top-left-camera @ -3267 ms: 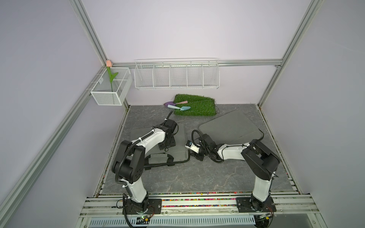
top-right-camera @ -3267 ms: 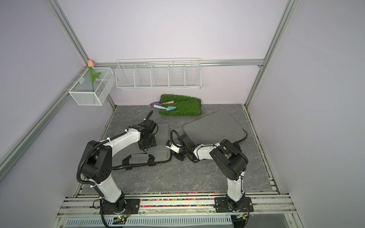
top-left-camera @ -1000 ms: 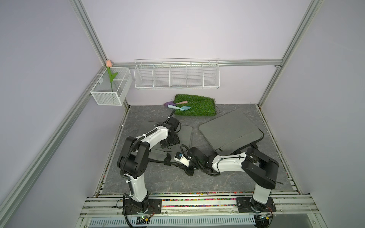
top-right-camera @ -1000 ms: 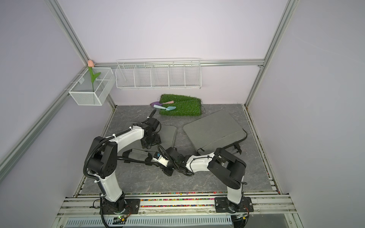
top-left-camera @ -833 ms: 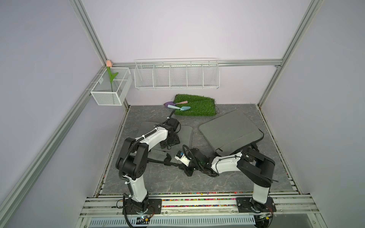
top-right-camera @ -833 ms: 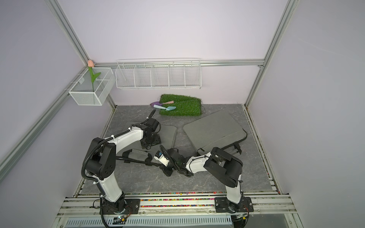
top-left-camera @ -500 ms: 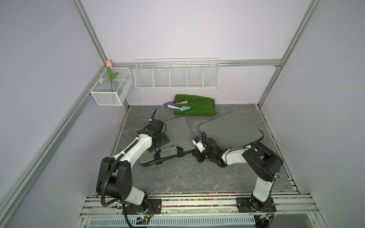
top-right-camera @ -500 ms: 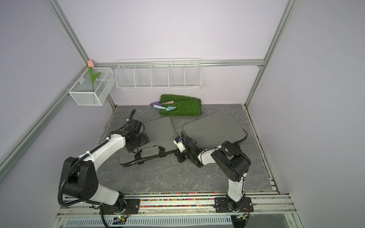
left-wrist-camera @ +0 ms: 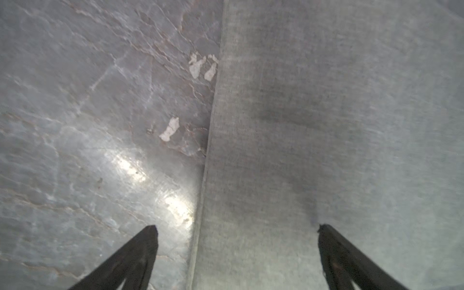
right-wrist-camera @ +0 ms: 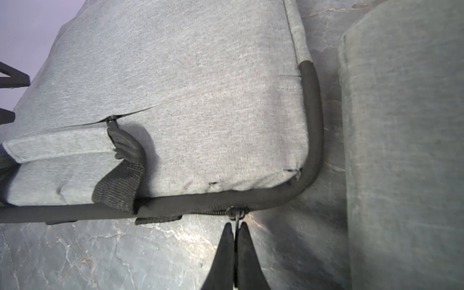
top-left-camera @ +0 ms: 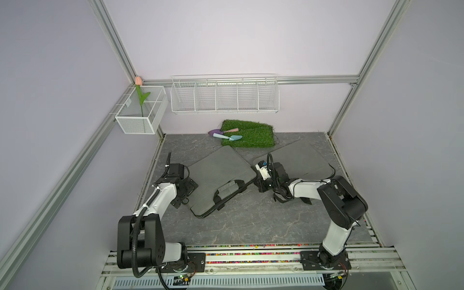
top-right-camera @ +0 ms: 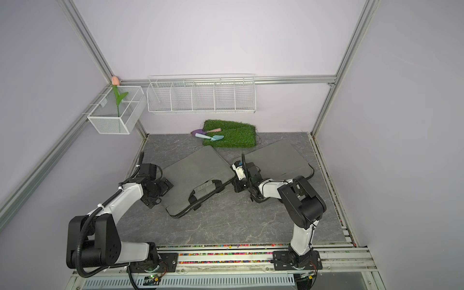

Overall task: Put the mouse into the laptop bag
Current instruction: Zip the zipper on the zippered laptop bag.

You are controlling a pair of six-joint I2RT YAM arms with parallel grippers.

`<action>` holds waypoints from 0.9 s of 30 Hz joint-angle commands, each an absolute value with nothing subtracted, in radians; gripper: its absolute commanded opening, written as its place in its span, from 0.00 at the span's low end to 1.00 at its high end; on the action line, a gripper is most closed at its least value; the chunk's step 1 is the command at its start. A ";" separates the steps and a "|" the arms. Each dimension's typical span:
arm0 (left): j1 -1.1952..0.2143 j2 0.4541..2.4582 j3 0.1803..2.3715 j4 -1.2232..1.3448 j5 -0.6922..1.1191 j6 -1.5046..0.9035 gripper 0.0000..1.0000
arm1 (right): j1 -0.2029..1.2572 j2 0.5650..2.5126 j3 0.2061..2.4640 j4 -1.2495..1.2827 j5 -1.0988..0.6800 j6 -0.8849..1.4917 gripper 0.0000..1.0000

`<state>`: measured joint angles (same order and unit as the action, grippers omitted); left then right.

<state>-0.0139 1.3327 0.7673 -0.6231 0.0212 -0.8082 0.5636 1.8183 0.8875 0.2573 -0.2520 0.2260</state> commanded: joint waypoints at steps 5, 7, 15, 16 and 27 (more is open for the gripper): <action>-0.014 1.188 0.494 -0.403 0.280 -1.018 1.00 | 0.567 1.812 0.891 0.212 -0.259 0.198 0.06; -0.015 1.125 0.409 -0.285 0.336 -1.069 1.00 | 0.578 1.801 0.888 0.207 -0.256 0.191 0.06; -0.136 0.918 0.296 -0.142 0.292 -1.218 1.00 | 0.730 1.762 0.899 0.125 -0.175 0.134 0.06; -0.154 0.912 0.300 -0.137 0.277 -1.226 1.00 | 0.758 1.754 0.899 0.119 -0.160 0.135 0.06; -0.289 1.011 0.331 -0.057 0.164 -1.266 0.99 | 1.065 1.706 0.950 0.069 -0.069 0.142 0.06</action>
